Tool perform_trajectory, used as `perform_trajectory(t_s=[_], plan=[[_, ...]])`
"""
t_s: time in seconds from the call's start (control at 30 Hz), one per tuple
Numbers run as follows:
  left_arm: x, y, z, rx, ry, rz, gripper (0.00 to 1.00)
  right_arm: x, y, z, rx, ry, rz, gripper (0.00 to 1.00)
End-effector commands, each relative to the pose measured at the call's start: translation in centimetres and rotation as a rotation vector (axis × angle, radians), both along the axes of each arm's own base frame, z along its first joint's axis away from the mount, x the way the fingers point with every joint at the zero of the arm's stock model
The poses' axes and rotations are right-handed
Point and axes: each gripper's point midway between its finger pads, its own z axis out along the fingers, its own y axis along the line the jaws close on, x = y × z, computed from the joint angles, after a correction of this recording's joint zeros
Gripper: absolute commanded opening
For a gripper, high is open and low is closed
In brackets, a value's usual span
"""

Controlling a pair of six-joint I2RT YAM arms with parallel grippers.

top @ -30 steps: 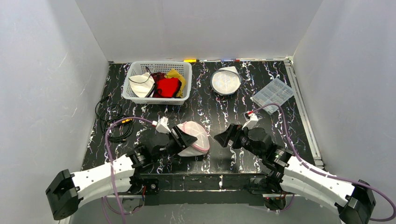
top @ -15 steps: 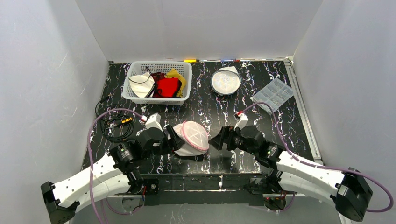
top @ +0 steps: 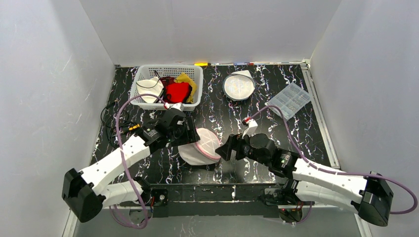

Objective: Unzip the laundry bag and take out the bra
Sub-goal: Adjust the laundry bag at the center of the board.

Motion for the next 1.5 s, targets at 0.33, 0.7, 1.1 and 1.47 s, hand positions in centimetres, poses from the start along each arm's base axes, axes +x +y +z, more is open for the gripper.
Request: perform_trajectory(t_s=[0.33,0.7,1.1,1.47], plan=[[-0.1,-1.9,-2.2,-0.087,0.068,-0.013,0.0,-0.8,1.5,2.8,0.185,0.107,-0.02,0.94],[3.2,0.7,6.8,-0.604,-0.258,0.413,0.0,0.4,-0.3,6.0,0.51,0.251,-0.234,0.97],[4.6,0.1,11.1,-0.821,-0.33,0.487,0.0,0.8,4.3,9.7,0.723,0.367,-0.146,0.97],[4.6,-1.3,12.2,-0.882,-0.383,0.412,0.0,2.9,5.5,11.0,0.82,0.383,-0.236,0.95]])
